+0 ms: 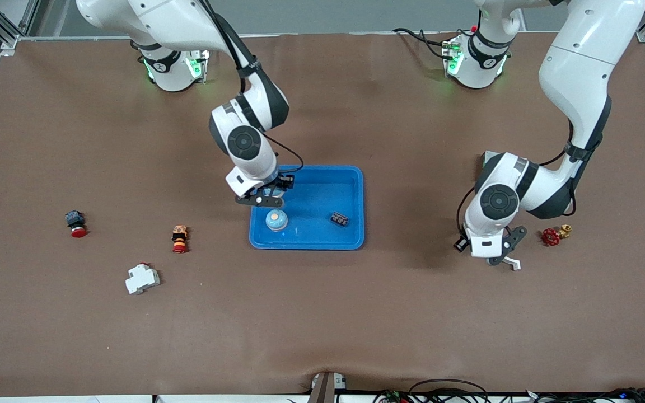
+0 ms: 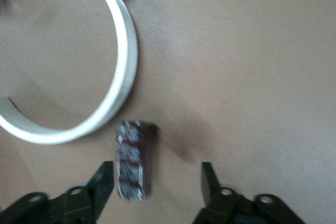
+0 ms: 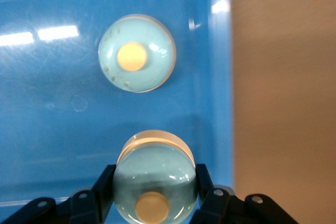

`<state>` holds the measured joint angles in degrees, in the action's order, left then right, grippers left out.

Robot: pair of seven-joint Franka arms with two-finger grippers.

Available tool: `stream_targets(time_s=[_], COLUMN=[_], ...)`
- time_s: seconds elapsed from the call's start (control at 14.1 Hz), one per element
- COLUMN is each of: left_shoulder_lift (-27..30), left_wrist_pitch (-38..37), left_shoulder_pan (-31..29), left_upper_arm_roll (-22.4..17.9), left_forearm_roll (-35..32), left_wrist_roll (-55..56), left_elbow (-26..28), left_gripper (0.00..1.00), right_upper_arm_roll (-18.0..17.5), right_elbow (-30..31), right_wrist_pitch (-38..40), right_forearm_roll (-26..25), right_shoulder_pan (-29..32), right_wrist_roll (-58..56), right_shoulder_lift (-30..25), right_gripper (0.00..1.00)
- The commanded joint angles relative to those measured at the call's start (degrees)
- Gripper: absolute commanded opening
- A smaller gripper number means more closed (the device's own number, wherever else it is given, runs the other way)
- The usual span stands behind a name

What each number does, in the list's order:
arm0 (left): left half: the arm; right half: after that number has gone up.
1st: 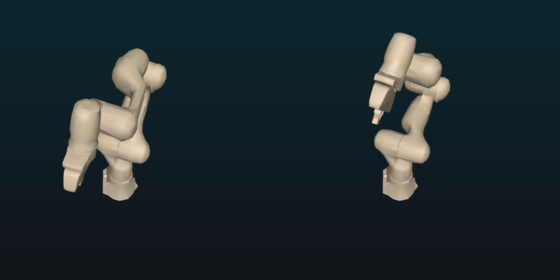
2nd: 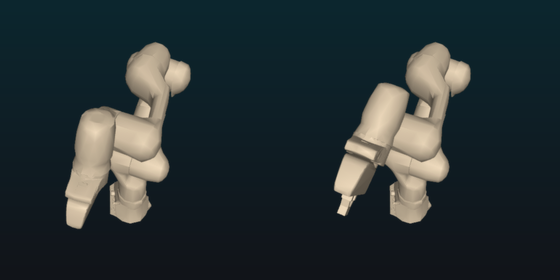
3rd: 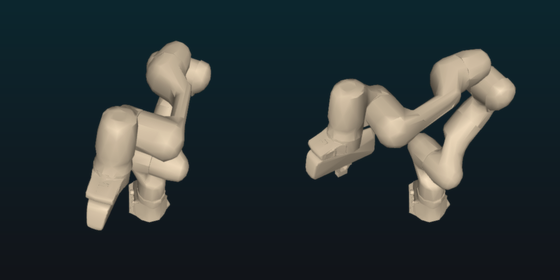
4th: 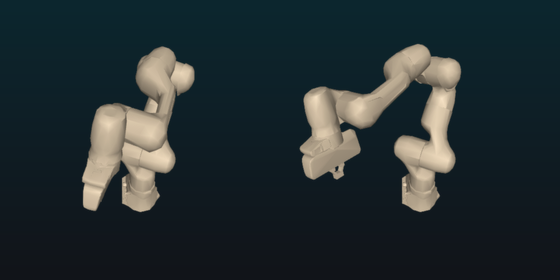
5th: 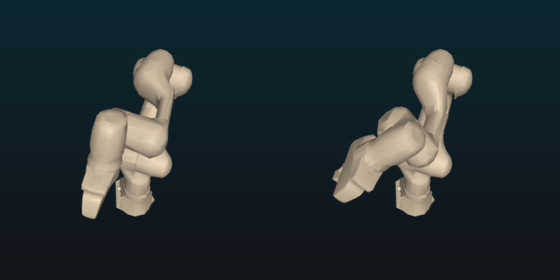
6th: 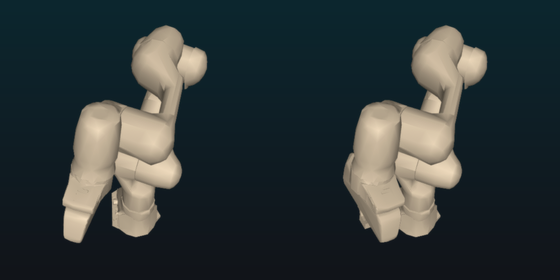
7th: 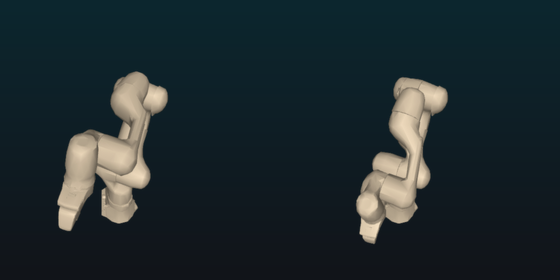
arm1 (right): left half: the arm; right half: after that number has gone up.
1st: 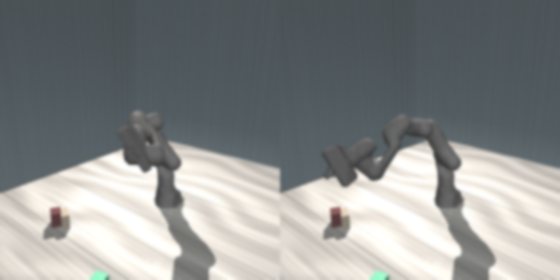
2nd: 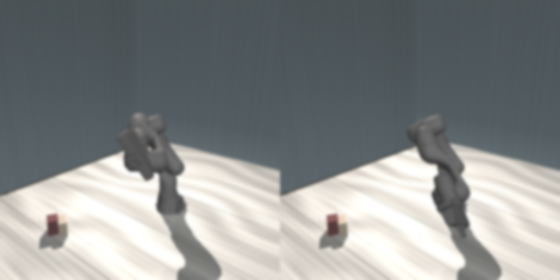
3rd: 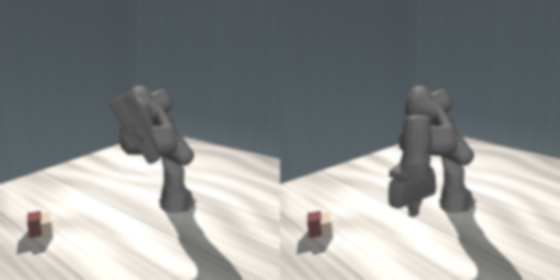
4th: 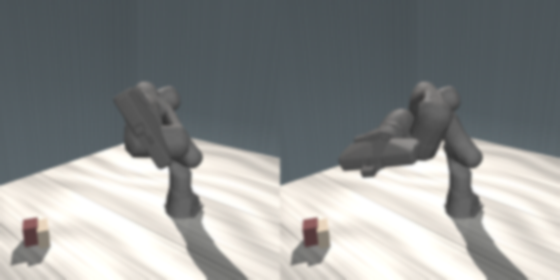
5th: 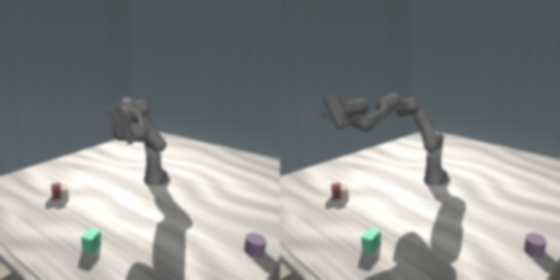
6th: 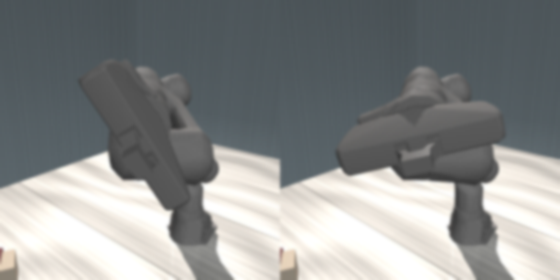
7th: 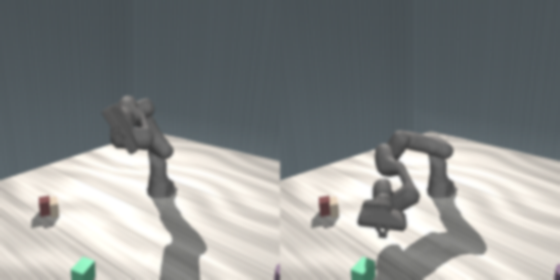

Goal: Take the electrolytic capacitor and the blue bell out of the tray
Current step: 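Set the capacitor beside the white arc and open the left gripper, then lift the bell with the right gripper while the left gripper grasps the capacitor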

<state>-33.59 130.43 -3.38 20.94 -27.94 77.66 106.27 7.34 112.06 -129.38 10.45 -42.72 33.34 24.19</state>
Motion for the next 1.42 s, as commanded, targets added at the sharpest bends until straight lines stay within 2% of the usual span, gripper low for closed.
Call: stream_targets(time_s=[0.0,0.21,0.43,0.57,0.85,1.06,1.21,1.35], left_shoulder_lift=[3.0,2.92,0.82,-0.59,-5.41,-8.68,-10.35,-11.75], left_wrist_pitch=[-3.68,-6.5,-6.5,-6.33,-2.91,-1.49,1.3,3.95], left_shoulder_pan=[-0.4,0.12,4.58,7.76,12.85,17.25,19.36,22.17], left_upper_arm_roll=[4.19,9.64,10.88,10.71,10.71,9.66,8.78,6.15], left_forearm_roll=[1.3,4.46,7.28,6.85,7.02,6.49,6.4,6.4], left_wrist_roll=[2.66,8.88,21.97,30.13,37.27,42.04,42.39,42.74], left_elbow=[-0.18,-3.51,-7.65,-8.45,-11.52,-15.38,-16.27,-16.27], left_gripper=[1.0,1.0,1.0,1.0,1.0,1.0,1.0,1.0], right_upper_arm_roll=[-0.66,-0.66,-0.66,-0.57,-0.57,-0.57,-0.66,-0.57], right_elbow=[1.41,1.85,3.34,6.23,14.84,16.44,18.71,20.39], right_wrist_pitch=[7.28,12.56,16.35,16.45,11.71,11.26,7.42,3.19], right_forearm_roll=[-3.32,-3.77,-3.77,-3.95,-4.3,-7.8,-8.96,-9.31], right_shoulder_pan=[5.7,11.5,17.91,21.26,29.52,33.22,34.89,35.25], right_wrist_roll=[-7.38,-20.2,-31.72,-36.82,-48.17,-51.17,-51.53,-53.63], right_shoulder_lift=[-7.82,-12.92,-17.58,-19.96,-24.79,-25.24,-25.07,-24.46], right_gripper=[0.14,0.13,0.13,0.13,0.13,0.13,0.13,0.13])
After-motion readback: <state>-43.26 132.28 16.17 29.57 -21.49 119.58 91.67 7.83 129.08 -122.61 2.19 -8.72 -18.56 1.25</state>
